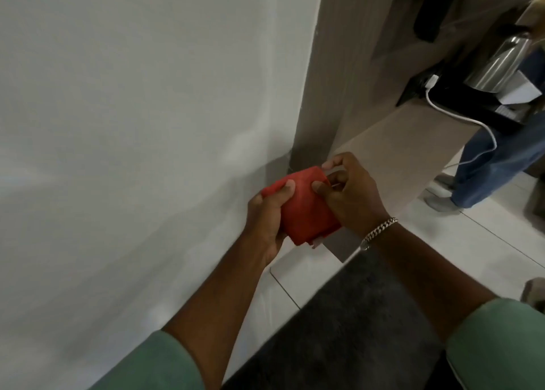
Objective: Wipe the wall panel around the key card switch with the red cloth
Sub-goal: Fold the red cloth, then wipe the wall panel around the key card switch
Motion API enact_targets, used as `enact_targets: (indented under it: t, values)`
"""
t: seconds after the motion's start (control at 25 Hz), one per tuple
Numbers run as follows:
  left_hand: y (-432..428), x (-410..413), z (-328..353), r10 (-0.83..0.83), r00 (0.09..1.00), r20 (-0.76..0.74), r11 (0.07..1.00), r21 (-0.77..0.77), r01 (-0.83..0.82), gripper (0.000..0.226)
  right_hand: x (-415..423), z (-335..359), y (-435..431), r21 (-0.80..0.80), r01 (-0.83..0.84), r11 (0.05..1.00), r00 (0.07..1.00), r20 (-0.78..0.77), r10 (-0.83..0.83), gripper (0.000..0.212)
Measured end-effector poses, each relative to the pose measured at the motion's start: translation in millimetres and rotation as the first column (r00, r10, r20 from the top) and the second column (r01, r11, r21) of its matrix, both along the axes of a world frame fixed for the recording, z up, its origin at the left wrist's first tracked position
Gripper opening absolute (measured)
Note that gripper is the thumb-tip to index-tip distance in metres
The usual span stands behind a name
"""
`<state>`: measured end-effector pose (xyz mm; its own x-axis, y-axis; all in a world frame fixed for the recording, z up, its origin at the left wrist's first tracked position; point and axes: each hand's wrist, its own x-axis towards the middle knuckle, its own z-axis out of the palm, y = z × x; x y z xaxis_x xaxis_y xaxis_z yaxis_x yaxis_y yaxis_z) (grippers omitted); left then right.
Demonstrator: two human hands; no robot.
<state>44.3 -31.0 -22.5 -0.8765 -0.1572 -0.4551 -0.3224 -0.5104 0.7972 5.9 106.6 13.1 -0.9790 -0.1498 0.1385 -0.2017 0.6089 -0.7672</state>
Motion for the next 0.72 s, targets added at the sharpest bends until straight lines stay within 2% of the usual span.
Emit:
enact_targets:
  t: [0.04,0.12,0.16,0.24,0.32,0.4,0.44,0.52,0.6,0.72]
  values:
    - [-9.0,8.5,12.7,0.020,1.000,-0.013,0.998,-0.052,-0.021,0.050,10.8,13.1,-12.1,0.050,0.008,0.999,0.999,-0.040,-0.006,0.023]
    - [-29.8,29.4,48.4,0.071,0.996,-0.052,0.976,-0.203,-0.080,0.035,40.0,43.4,-41.7,0.220,0.014,0.975,0.957,-0.287,0.051,0.018]
    - [-39.8,39.7,66.9,0.079,0.993,-0.085,0.958,-0.271,-0.099,0.023,55.4,57.3,-56.8,0.235,-0.030,0.972,0.905,-0.407,0.127,0.019]
    - [-64.5,66.8,102.3,0.051,0.987,-0.152,0.951,-0.294,-0.094,0.010,91.7,84.5,-88.2,0.188,-0.229,0.955,0.819,-0.493,0.293,0.020]
    - [-95.0,96.7,133.5,0.001,0.973,-0.230,0.995,-0.093,-0.023,0.025,122.3,106.7,-115.3,0.202,-0.318,0.926,0.756,-0.535,0.377,0.028]
    - [-124.9,131.7,160.5,-0.008,0.960,-0.280,0.992,0.122,0.044,0.037,142.9,120.2,-137.7,0.294,-0.273,0.916,0.728,-0.559,0.397,0.041]
    - [-141.0,150.0,171.9,-0.009,0.951,-0.309,0.986,0.153,0.060,0.046,152.8,125.9,-148.6,0.342,-0.257,0.904,0.718,-0.558,0.415,0.049]
    - [-175.2,186.9,191.4,-0.021,0.939,-0.343,0.991,0.118,0.065,0.060,173.2,134.4,-172.8,0.397,-0.370,0.840,0.679,-0.502,0.536,0.065]
    - [-207.3,222.0,213.3,-0.051,0.924,-0.379,0.997,0.034,0.069,0.072,194.0,144.1,-201.0,0.407,-0.499,0.765,0.579,-0.500,0.644,0.078]
    - [-240.8,268.7,249.3,-0.099,0.900,-0.424,0.991,-0.122,0.051,0.071,219.3,161.6,-245.0,0.396,-0.516,0.760,0.391,-0.680,0.620,0.076]
